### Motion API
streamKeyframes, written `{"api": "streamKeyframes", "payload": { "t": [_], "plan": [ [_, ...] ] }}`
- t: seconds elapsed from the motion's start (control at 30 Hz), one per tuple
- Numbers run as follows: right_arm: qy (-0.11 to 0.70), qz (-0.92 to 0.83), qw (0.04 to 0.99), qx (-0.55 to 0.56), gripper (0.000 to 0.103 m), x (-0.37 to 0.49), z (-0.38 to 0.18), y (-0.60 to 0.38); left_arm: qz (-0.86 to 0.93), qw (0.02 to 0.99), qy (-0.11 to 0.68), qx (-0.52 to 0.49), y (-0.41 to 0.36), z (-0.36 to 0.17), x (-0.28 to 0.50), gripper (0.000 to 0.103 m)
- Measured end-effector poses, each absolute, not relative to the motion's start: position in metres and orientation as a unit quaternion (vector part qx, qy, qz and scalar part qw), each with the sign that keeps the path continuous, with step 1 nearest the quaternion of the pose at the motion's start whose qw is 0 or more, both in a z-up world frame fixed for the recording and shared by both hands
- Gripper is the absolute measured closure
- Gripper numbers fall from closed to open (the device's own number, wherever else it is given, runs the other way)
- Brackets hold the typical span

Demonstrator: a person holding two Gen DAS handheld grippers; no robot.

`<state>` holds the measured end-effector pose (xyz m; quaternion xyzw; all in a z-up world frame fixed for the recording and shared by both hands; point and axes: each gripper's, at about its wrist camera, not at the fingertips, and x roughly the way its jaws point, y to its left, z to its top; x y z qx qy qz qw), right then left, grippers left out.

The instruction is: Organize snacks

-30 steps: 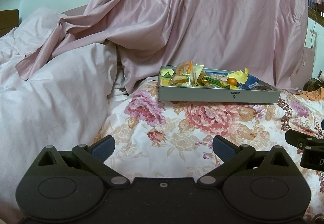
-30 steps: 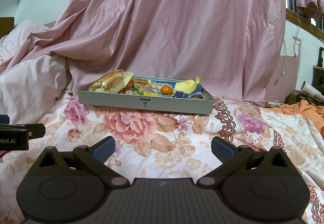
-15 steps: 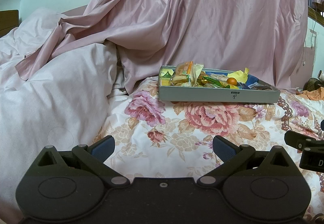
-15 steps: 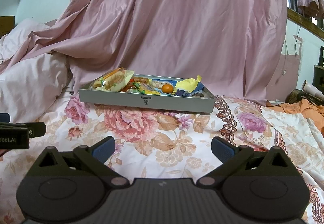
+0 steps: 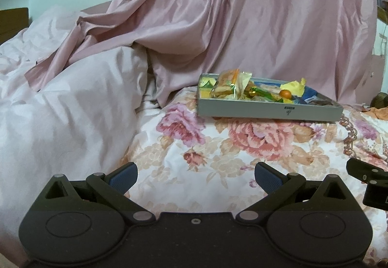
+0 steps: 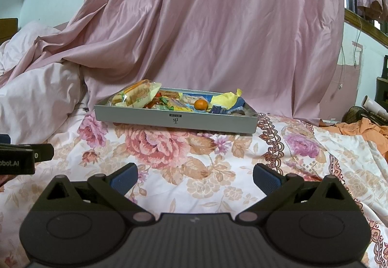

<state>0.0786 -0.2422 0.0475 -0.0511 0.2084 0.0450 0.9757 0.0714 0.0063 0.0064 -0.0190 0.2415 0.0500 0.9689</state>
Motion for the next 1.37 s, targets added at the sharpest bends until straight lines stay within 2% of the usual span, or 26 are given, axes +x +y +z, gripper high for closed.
{"api": "streamKeyframes", "payload": {
  "t": [1.37],
  "plan": [
    [0.217, 0.051, 0.973, -0.056, 0.0, 0.0774, 0.0477, -0.2421, 0.053, 0.965, 0.258, -0.001, 0.0031, 0.0027, 0.0717, 0.001]
  ]
}}
